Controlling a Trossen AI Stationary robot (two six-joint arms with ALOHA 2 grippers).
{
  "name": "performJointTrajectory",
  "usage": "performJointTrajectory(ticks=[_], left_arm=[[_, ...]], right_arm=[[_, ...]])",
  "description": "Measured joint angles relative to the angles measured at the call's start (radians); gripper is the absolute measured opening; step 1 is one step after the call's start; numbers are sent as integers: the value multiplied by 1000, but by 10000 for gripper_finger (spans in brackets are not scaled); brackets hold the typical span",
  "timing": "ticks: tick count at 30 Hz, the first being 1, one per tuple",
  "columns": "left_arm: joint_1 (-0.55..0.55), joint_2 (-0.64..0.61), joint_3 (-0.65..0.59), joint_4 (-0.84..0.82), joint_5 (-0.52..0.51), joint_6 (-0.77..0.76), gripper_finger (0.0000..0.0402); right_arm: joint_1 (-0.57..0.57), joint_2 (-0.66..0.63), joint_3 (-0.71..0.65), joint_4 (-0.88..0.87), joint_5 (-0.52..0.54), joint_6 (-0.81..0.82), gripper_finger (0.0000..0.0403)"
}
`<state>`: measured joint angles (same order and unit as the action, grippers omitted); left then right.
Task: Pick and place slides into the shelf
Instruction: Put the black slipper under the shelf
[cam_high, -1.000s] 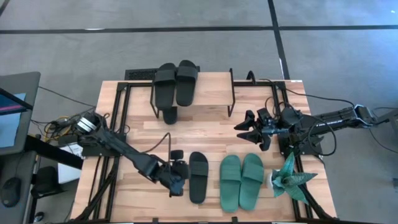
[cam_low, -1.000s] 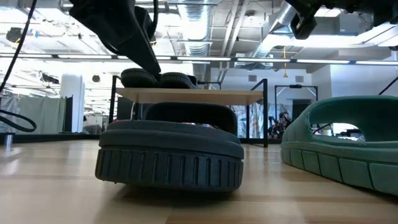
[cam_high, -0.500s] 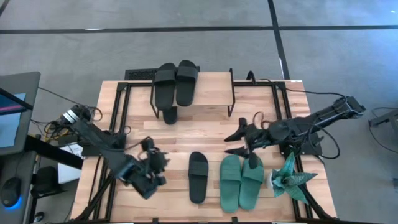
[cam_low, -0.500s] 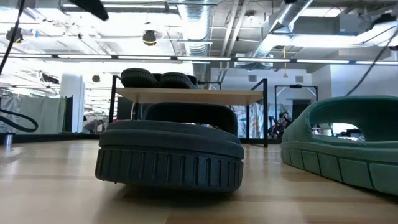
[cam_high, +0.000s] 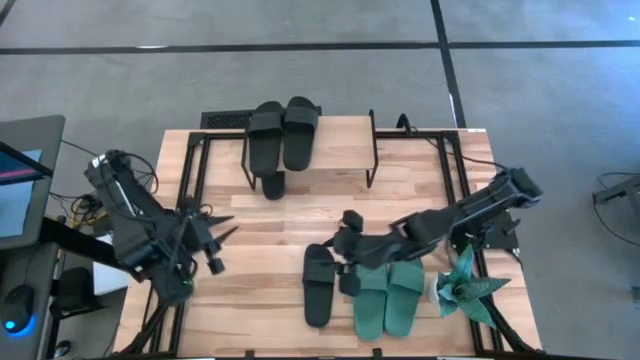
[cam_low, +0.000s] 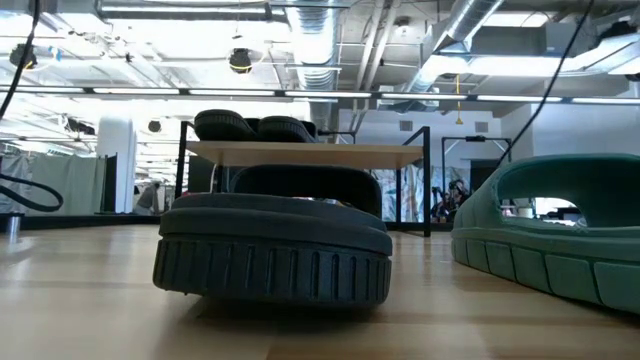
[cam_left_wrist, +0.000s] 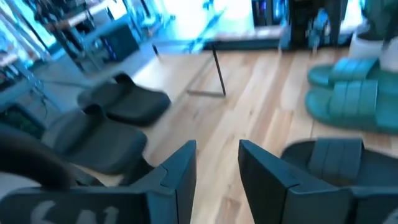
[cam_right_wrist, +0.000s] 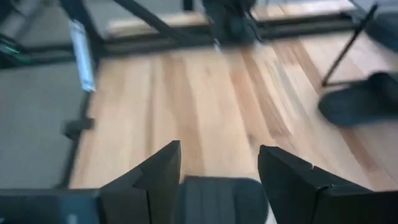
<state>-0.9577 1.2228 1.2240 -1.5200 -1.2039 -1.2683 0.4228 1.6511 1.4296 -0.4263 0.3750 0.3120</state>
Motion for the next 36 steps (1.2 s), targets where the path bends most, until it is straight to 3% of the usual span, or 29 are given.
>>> performJointTrajectory(ticks=[5, 11, 17, 23, 36], left_arm=[[-40, -58, -13, -47, -81, -40, 109], [-69, -129, -96, -34, -75, -84, 109], [-99, -171, -205, -30, -83, -225, 109], [-118, -169, -277, -19, -94, -352, 109], [-132, -169, -298, 19, -140, -381, 109]], right_arm=[[-1, 133, 110, -124, 23, 78, 201], [28, 242, 210, -236, 21, 131, 201], [63, 332, 319, -403, 20, 155, 201], [93, 377, 354, -423, 24, 160, 201], [127, 452, 351, -431, 57, 185, 201]])
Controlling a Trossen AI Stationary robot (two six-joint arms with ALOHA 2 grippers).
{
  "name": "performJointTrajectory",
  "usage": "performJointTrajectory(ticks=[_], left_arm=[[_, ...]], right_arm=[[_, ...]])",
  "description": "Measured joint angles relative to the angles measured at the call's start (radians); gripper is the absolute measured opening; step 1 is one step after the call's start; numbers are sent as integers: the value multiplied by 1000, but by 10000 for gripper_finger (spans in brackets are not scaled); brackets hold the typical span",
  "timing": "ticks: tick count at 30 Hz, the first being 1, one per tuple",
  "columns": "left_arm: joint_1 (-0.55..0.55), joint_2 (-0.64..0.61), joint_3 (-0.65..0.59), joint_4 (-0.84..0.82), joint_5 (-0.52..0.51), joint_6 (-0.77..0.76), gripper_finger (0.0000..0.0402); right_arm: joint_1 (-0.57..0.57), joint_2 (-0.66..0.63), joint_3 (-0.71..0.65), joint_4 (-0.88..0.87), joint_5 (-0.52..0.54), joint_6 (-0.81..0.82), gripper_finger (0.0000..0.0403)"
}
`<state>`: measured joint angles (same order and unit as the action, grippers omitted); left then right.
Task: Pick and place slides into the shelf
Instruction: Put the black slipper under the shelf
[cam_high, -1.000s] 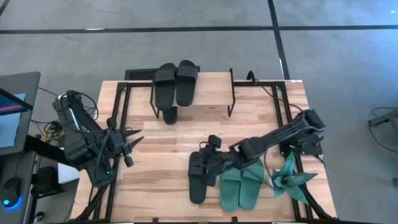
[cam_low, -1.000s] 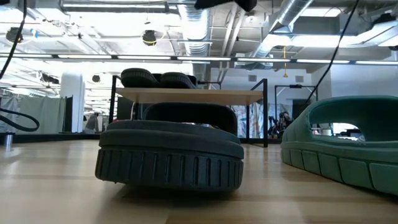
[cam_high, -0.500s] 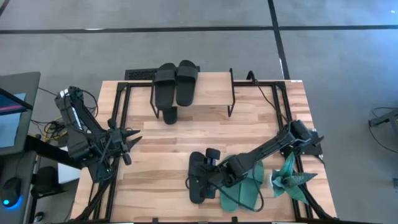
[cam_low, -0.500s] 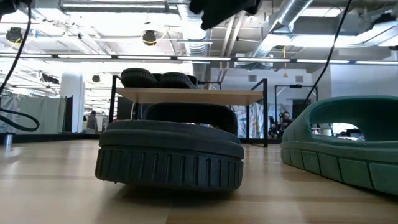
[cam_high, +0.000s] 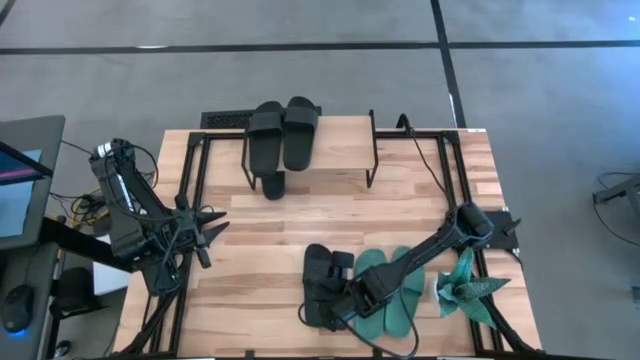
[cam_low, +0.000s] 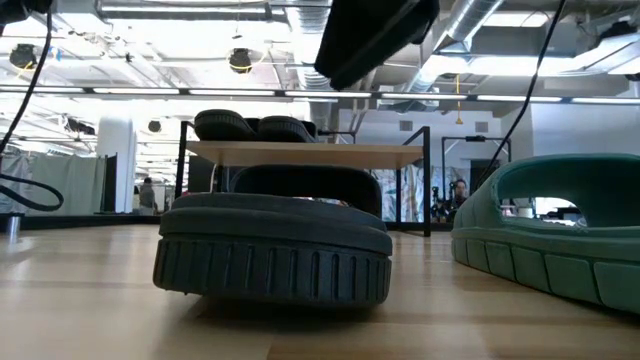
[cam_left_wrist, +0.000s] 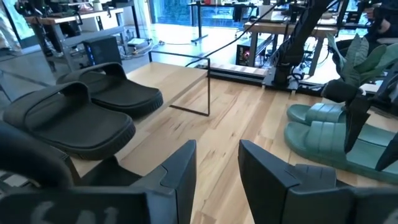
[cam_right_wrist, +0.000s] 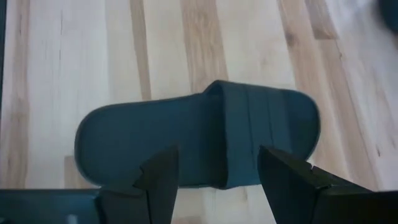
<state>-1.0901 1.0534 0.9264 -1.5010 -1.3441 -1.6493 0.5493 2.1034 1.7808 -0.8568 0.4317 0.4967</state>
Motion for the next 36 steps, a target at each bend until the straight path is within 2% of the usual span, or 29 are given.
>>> performJointTrajectory(ticks=[5, 12, 19, 25, 36], left_arm=[[0, 0, 0, 0, -26, -15, 109], [0, 0, 0, 8, -49, -38, 109], [0, 0, 0, 30, -51, -38, 109], [0, 0, 0, 30, -52, -38, 109], [0, 0, 0, 30, -52, -38, 109]], right_arm=[[-7, 0, -2, 1, 42, -29, 201], [-6, 38, -3, 16, 33, -101, 201], [1, 66, -4, 33, 23, -89, 201], [-16, 64, -2, 35, 96, -88, 201], [-43, 109, 0, 66, 67, -183, 201]])
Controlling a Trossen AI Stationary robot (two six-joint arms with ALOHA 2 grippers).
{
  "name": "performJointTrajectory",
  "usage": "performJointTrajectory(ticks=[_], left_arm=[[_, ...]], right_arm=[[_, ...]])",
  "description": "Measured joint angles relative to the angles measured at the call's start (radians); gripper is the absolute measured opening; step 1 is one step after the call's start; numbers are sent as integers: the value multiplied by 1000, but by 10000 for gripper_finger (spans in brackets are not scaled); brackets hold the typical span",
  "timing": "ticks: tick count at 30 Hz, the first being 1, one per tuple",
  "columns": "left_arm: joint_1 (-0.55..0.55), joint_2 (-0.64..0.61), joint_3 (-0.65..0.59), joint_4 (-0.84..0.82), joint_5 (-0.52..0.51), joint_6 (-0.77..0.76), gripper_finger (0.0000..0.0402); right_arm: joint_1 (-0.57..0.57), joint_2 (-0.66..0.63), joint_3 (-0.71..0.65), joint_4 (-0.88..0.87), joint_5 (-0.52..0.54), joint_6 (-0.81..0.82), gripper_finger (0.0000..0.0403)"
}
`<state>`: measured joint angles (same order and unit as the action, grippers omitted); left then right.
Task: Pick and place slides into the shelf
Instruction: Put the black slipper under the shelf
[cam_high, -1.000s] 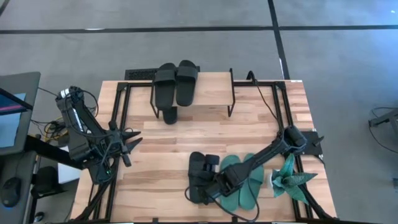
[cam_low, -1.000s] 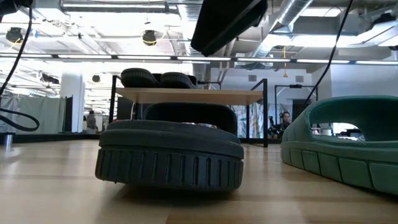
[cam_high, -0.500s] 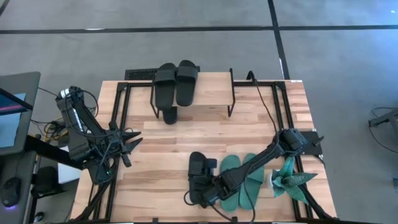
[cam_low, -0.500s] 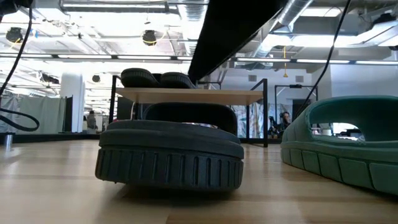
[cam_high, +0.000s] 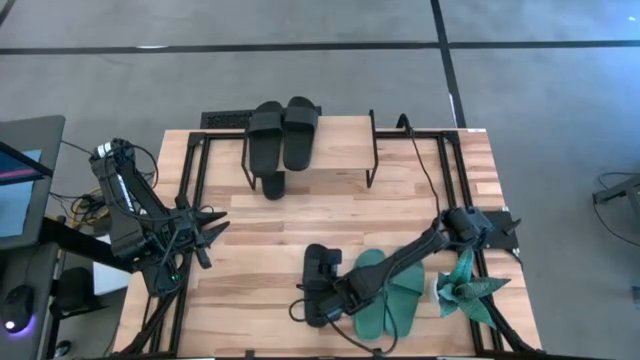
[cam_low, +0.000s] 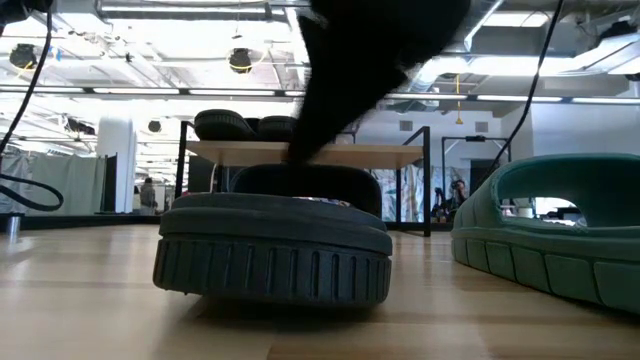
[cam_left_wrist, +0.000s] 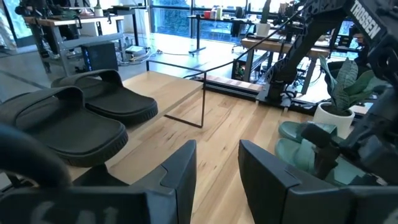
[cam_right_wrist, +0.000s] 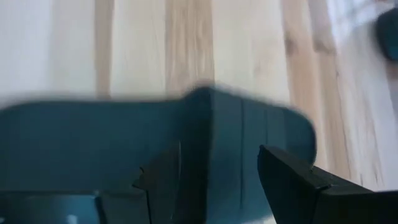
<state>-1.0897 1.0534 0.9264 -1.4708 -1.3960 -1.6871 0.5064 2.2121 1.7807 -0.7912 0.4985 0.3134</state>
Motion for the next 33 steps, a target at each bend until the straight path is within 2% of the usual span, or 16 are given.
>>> performJointTrajectory(ticks=[7, 11, 14, 18, 20, 33], left_arm=[[0, 0, 0, -4, 0, 4, 109], [0, 0, 0, -5, 0, 13, 109], [0, 0, 0, -5, 0, 15, 109], [0, 0, 0, -5, 1, 16, 109], [0, 0, 0, -5, 2, 16, 109], [0, 0, 0, -5, 3, 16, 109]], right_arm=[[-8, 21, -3, -11, 5, 1, 198], [-22, 34, -2, -21, 48, 10, 174], [-34, 34, -3, -28, 59, 18, 131], [-48, 32, -2, -35, 68, 17, 40], [-51, 32, -1, -36, 78, 16, 13], [-76, 32, 42, -77, 170, -9, 4]])
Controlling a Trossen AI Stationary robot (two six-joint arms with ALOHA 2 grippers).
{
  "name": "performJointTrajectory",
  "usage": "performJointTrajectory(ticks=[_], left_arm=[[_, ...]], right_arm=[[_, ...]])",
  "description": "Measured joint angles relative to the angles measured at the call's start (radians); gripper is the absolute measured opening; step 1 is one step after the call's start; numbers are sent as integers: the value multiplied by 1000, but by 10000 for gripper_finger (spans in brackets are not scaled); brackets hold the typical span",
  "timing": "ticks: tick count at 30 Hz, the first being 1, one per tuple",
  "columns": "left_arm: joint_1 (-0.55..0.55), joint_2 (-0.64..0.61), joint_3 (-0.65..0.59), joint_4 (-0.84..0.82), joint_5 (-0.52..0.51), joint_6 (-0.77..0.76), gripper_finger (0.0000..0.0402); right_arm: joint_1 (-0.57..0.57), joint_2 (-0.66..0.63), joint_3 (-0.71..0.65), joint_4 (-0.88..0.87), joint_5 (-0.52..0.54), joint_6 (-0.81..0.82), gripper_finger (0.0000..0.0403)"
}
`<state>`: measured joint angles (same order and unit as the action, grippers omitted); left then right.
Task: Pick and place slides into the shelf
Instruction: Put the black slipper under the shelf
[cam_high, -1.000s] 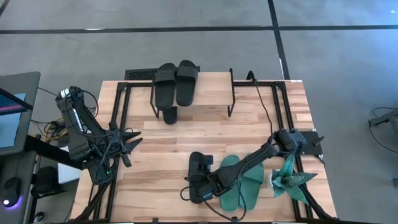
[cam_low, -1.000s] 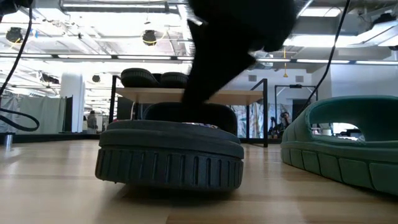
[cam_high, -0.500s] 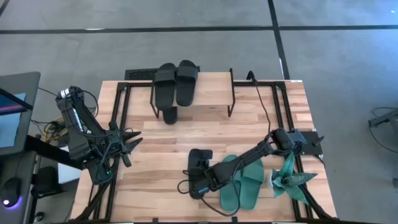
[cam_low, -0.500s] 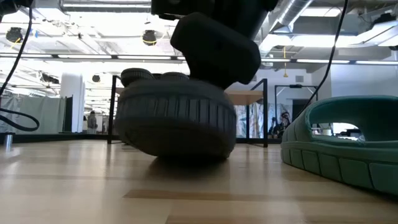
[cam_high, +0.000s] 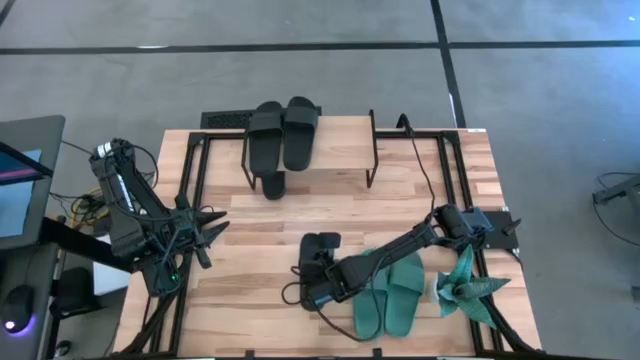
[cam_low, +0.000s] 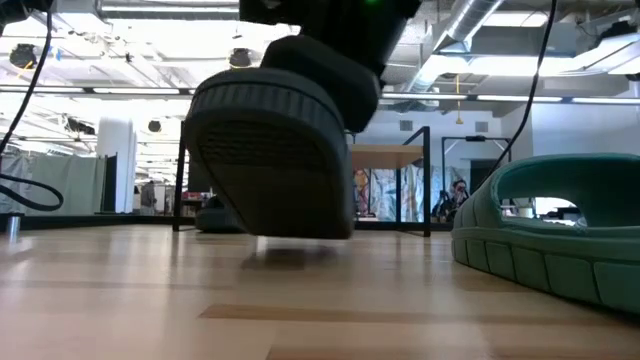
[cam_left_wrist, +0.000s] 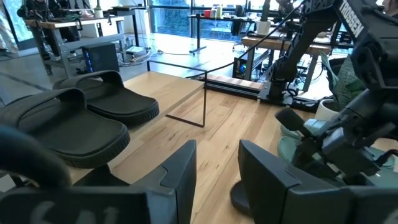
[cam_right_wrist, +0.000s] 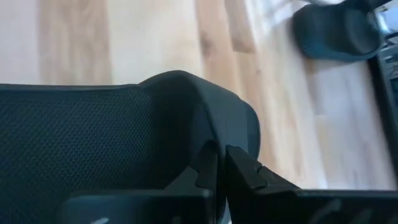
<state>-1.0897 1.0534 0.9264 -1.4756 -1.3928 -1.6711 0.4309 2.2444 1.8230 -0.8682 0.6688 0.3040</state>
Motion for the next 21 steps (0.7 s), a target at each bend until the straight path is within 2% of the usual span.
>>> performJointTrajectory(ticks=[10, 21], left_arm=[[0, 0, 0, 15, 0, -12, 109], [0, 0, 0, 39, -23, -16, 109]], right_arm=[[-63, 0, 32, -1, 35, -148, 3], [-211, 0, 32, 6, 40, -285, 3]])
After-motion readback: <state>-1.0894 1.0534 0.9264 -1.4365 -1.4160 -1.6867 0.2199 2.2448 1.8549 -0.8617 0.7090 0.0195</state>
